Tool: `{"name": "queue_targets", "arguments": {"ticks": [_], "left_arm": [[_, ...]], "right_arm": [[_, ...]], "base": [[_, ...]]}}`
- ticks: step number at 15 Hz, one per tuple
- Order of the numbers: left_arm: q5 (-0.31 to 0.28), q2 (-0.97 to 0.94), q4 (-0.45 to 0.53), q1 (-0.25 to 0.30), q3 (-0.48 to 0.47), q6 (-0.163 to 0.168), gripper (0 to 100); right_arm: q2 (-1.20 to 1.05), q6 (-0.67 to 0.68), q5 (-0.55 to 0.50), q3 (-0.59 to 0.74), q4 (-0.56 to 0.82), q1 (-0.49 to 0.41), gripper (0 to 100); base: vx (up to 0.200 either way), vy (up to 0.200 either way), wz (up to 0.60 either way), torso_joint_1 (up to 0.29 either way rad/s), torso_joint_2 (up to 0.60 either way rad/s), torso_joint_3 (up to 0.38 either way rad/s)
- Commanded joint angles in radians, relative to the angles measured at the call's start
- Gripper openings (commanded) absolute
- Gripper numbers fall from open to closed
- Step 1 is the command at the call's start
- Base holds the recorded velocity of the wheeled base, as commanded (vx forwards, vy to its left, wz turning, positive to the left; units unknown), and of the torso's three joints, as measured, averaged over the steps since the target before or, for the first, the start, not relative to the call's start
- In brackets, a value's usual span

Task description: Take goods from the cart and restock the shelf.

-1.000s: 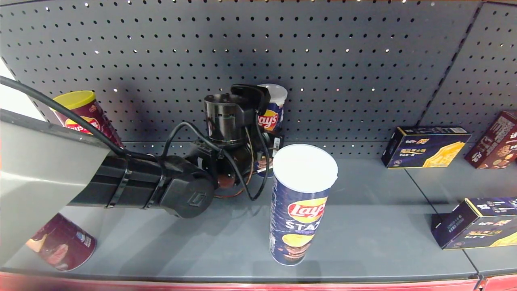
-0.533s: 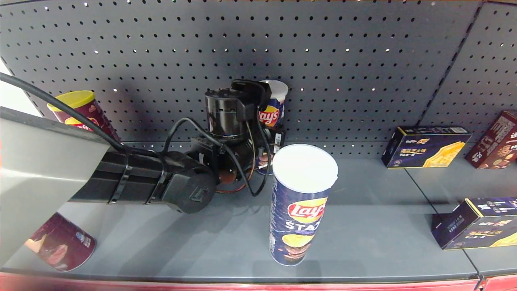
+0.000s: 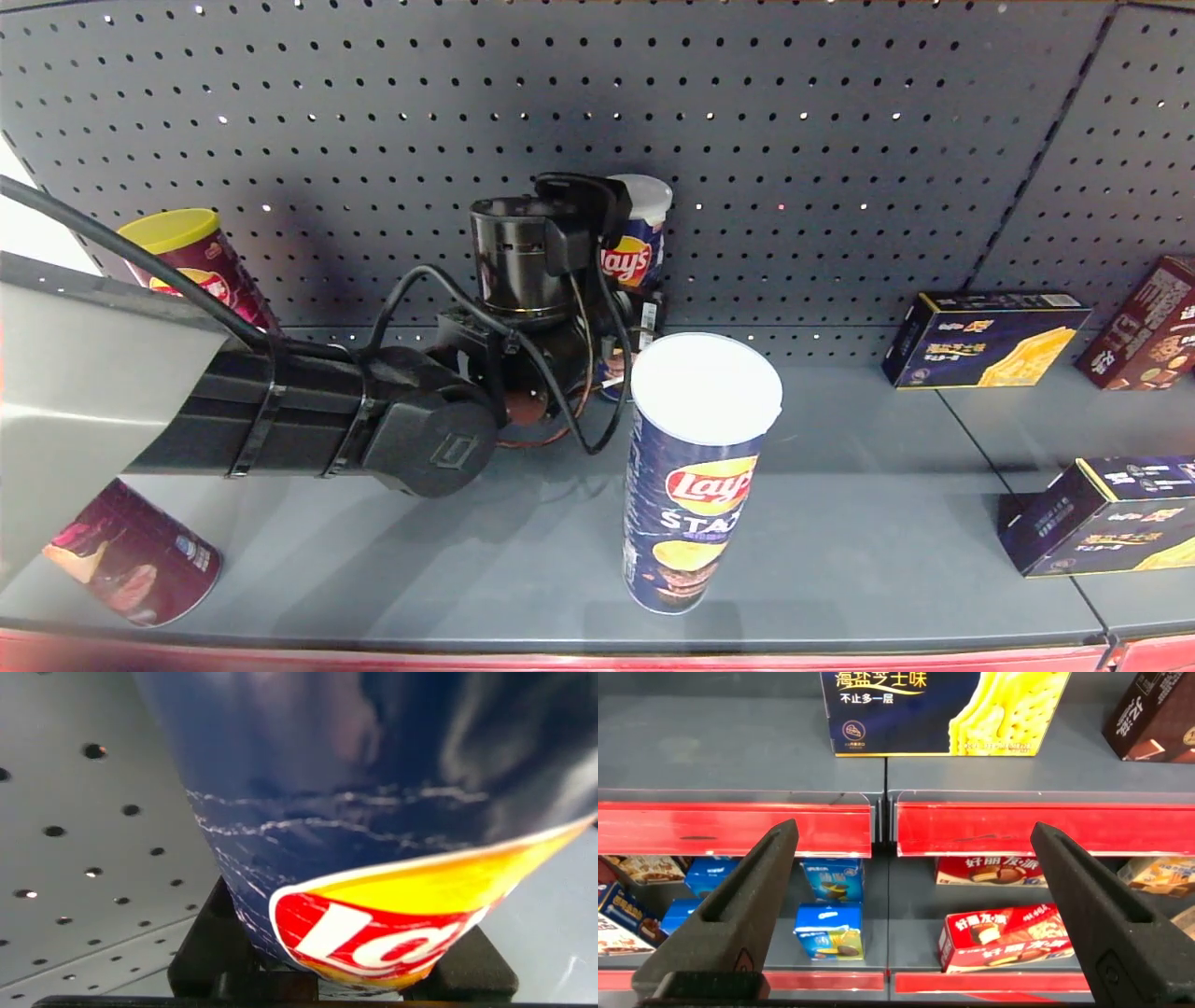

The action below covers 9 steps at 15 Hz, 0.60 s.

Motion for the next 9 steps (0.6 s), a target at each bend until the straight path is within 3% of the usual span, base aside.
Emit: {"name": "queue_targets", "arguments": {"ticks": [1,9], "left_arm": [[0.001,-0.007,-0.001,-0.006,0.009,0.000,0],[0.002,-0.007,-0.001,-0.011,0.062,-0.008,0]], "right_arm": [[0.001,-0.001,0.000,0.000,-0.001,0.001,100],[0.001,-0.001,0.000,-0.001,-0.001,0.001,100]], "base": [[0.000,0.000,0.00,0.000,0.00,0.000],[0.000,0.000,0.00,0.000,0.00,0.000]]}}
